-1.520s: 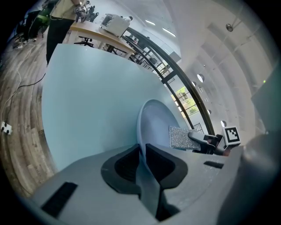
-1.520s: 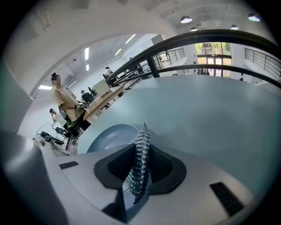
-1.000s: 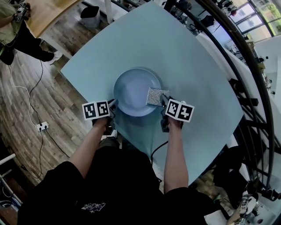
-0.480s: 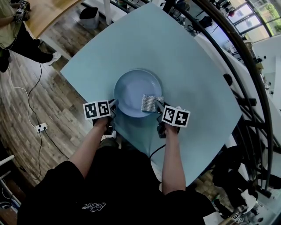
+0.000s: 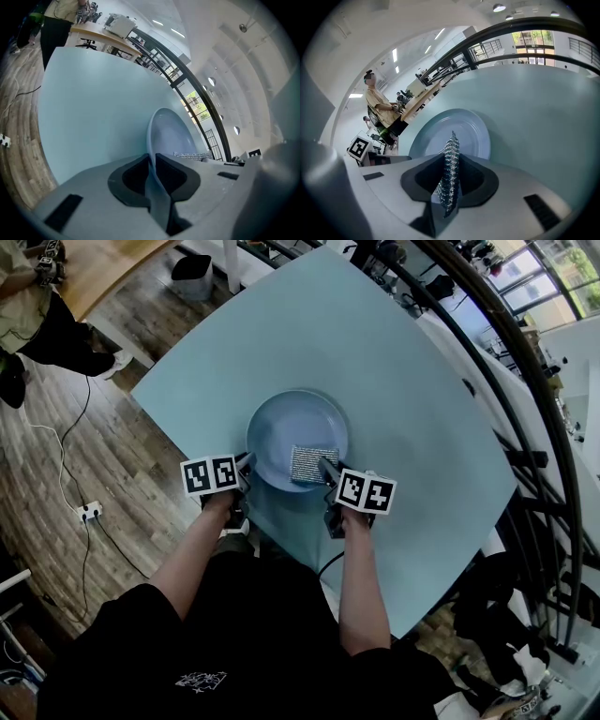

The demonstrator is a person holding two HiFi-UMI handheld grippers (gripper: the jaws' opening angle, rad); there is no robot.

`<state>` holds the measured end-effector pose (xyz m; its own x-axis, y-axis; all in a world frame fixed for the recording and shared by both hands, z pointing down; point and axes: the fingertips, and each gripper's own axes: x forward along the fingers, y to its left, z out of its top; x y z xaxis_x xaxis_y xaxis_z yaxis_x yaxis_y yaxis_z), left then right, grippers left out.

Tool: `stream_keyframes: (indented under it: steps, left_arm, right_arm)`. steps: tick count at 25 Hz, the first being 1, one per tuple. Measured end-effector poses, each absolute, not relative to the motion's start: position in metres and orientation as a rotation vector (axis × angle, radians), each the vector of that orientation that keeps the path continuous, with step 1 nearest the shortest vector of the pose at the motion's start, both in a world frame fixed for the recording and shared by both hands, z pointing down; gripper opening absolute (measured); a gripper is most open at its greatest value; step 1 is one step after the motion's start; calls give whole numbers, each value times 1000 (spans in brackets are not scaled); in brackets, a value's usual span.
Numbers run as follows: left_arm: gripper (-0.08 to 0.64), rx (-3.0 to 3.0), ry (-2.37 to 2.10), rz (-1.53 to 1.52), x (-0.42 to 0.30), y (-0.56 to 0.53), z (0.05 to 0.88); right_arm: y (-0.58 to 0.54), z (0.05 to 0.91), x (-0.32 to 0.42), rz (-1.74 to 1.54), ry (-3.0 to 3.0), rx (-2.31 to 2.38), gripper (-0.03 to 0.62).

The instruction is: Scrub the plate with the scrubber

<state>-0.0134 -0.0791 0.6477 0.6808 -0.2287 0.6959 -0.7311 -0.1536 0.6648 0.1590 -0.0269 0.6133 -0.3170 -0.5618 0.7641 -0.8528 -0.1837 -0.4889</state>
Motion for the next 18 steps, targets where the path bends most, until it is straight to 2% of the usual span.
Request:
stream_keyframes:
  steps: [18]
  left_arm:
    - [52, 1699, -789, 519, -13, -78, 647]
  right_arm:
    - [-60, 617, 116, 1491, -1881, 1553, 86]
